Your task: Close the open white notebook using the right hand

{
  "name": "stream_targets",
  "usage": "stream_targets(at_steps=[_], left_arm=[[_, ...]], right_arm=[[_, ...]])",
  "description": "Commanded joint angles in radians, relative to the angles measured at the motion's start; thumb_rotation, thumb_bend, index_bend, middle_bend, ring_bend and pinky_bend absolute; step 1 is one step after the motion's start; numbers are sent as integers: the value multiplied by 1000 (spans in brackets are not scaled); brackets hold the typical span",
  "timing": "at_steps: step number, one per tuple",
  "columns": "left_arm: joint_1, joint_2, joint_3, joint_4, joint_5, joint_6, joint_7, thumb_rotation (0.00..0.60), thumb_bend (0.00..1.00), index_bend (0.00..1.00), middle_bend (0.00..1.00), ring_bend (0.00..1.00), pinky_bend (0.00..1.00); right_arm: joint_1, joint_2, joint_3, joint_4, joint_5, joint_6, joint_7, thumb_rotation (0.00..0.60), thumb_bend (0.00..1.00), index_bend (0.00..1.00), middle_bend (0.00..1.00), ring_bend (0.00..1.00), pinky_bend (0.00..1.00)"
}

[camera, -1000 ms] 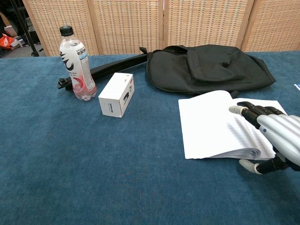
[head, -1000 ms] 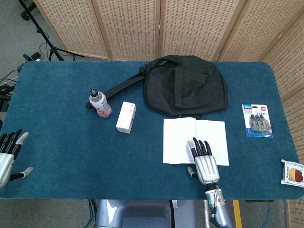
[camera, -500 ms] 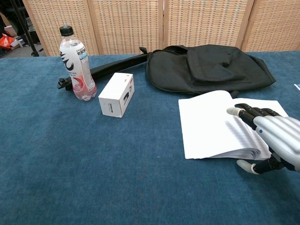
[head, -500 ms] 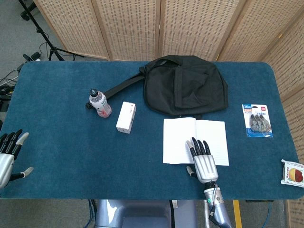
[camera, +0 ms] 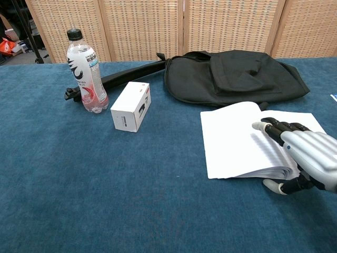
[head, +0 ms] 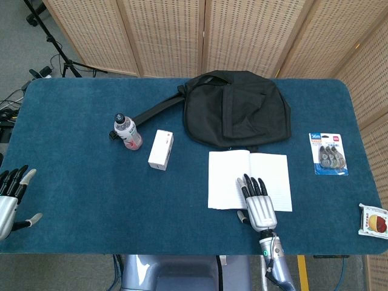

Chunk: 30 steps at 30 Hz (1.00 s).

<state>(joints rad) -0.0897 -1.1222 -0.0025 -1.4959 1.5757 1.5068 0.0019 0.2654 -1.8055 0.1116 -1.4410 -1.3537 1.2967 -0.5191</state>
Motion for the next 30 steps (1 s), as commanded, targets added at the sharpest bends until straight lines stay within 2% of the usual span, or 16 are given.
stream_targets(at_steps=[1,21,23,30], left_arm=[[1,0,-1,0,0,2,-1,552,66,0,0,0,0],[1,-1,1,1,6,5,-4,552,66,0,0,0,0],[1,-1,2,1,6,5,-3,552,66,0,0,0,0],[0,-2,4,0,9,4,-1,553,66,0,0,0,0]], right_arm=[[4,-3,3,8,8,-6,0,600,311,0,0,0,0],[28,-29,26,89,36,-17,45,600,319,0,0,0,0],[27,-31,27,94,37,-13,53,600,356,0,0,0,0],[20,-33,30,95,45,1,76,600,635,0,0,0,0]])
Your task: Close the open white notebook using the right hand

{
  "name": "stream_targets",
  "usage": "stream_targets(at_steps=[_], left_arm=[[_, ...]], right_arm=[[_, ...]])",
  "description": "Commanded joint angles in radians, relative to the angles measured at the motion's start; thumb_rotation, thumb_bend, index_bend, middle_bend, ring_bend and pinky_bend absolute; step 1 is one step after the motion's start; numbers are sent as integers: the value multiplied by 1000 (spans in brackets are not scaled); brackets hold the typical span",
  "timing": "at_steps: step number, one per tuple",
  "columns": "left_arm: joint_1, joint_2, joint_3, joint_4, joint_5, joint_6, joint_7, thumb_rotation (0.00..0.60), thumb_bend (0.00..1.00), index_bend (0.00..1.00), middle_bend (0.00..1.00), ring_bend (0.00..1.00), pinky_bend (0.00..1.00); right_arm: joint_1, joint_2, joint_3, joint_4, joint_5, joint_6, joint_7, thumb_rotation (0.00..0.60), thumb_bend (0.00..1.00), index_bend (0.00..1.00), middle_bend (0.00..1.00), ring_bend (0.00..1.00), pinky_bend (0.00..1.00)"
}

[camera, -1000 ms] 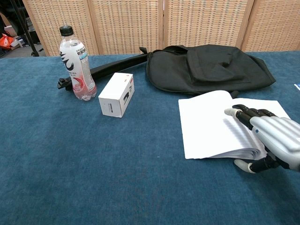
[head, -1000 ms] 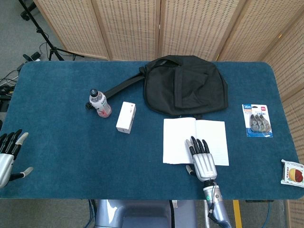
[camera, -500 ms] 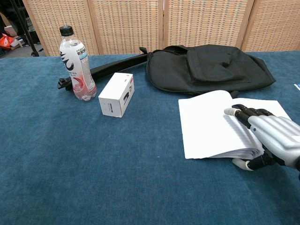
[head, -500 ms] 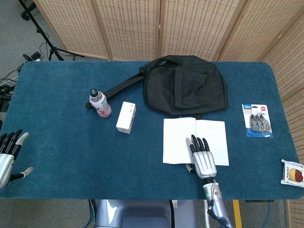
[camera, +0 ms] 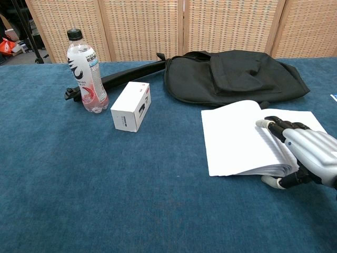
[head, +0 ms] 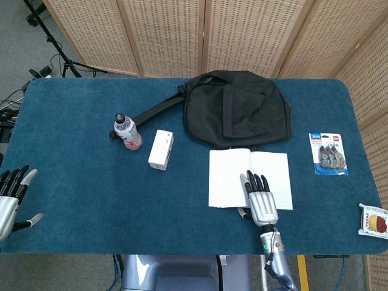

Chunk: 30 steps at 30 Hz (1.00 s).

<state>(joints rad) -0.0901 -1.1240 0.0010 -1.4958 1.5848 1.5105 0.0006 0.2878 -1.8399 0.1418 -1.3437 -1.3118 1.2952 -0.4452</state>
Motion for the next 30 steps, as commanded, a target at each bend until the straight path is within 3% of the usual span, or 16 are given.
stream_targets(at_steps=[1,12,21,23,27,30], left_arm=[[0,0,1,0,1,0,0,553,66,0,0,0,0],[-1,-2,4,-1,6,-1,4,552,66,0,0,0,0],[-2,-5,4,-1,8,-1,7,551,66,0,0,0,0],[-2,-6,4,0,9,0,7,551,66,0,0,0,0],[-1,-8,3,1,10,5,5,553,66,0,0,0,0],[0,-9,3,1,11,8,3,552,66,0,0,0,0]], right_arm=[[-3,3,0,-3,3,4,3,600,666,0,0,0,0],[-16,12,-3,-14,13,24,6,600,842,0,0,0,0],[-20,19,-1,-19,20,29,23,600,852,0,0,0,0],[-22,19,-1,-23,22,32,26,600,836,0,0,0,0],[-30,30,-3,-53,23,36,57,600,677,0,0,0,0],[-39,46,-6,-84,18,40,95,600,615,0,0,0,0]])
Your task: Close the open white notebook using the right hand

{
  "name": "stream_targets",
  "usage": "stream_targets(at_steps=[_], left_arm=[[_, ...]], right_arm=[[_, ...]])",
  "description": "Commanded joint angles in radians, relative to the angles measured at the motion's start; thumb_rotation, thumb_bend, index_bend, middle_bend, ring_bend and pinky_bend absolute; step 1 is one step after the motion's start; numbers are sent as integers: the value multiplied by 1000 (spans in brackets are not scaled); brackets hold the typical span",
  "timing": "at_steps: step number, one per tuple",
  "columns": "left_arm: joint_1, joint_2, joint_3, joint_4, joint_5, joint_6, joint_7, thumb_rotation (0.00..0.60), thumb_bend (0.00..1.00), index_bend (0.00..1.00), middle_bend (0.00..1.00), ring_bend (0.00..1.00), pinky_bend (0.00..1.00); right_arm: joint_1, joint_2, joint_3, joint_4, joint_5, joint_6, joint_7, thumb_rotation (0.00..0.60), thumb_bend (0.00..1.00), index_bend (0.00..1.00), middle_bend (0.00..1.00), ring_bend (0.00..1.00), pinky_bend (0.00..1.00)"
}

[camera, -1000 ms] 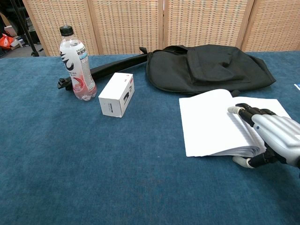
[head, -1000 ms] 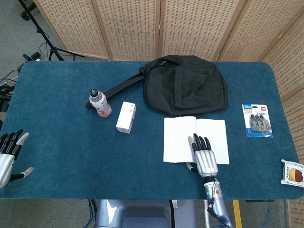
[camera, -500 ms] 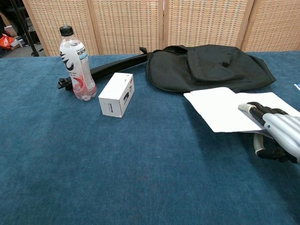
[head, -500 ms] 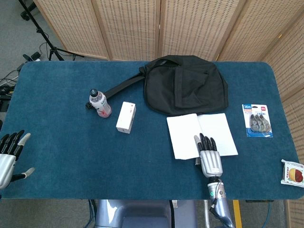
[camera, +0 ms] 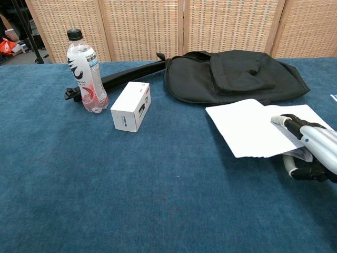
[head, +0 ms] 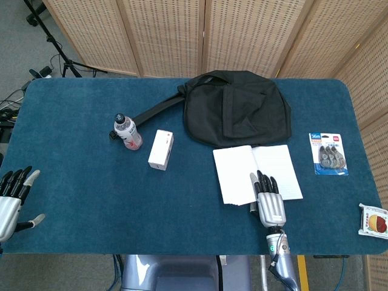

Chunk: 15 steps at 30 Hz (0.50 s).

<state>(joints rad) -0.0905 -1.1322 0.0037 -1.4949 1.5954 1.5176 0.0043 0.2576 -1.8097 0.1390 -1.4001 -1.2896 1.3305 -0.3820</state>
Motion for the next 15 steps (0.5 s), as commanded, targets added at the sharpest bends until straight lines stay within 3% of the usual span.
stream_targets(at_steps=[1,15], left_arm=[[0,0,0,0,1,1,0,552,66,0,0,0,0],[2,-2,1,1,6,8,-3,553,67,0,0,0,0]], right_arm=[[-11,20,-4,-34,-7,8,36,600,592,0,0,0,0],[-43,45,-19,-113,-8,39,75,600,466,0,0,0,0]])
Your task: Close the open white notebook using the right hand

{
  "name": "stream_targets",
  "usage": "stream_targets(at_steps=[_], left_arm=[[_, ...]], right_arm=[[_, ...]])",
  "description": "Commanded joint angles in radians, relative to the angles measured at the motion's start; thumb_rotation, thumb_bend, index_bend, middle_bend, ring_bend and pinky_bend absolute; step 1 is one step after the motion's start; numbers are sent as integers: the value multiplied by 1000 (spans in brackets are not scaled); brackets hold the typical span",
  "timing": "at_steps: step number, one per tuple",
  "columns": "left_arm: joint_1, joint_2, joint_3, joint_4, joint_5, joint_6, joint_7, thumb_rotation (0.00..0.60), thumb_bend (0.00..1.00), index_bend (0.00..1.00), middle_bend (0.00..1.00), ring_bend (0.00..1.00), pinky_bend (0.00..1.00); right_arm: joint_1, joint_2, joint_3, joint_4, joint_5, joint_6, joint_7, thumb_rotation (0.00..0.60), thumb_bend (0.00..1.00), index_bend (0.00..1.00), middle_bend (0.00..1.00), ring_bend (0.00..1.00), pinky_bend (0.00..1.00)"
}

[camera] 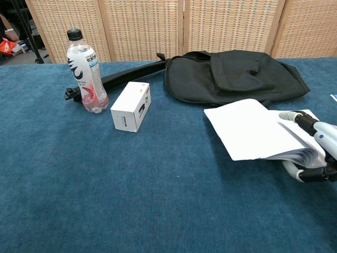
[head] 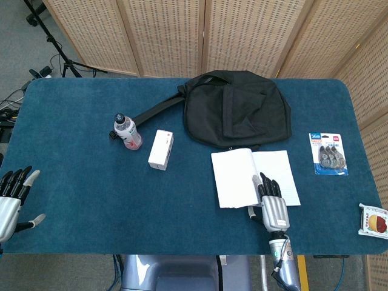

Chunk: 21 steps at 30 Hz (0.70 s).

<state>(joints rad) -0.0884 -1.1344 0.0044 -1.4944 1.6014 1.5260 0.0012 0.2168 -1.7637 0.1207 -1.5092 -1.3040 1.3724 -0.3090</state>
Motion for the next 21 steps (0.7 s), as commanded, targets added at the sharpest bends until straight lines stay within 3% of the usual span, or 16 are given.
stream_targets(at_steps=[1,21], left_arm=[[0,0,0,0,0,1,0,552,66,0,0,0,0],[3,-5,-3,5,5,14,-6,554,67,0,0,0,0]], right_arm=[[-4,-2,-1,-10,14,-7,7,600,466,0,0,0,0],[-17,21,32,-102,104,-58,110,600,389,0,0,0,0]])
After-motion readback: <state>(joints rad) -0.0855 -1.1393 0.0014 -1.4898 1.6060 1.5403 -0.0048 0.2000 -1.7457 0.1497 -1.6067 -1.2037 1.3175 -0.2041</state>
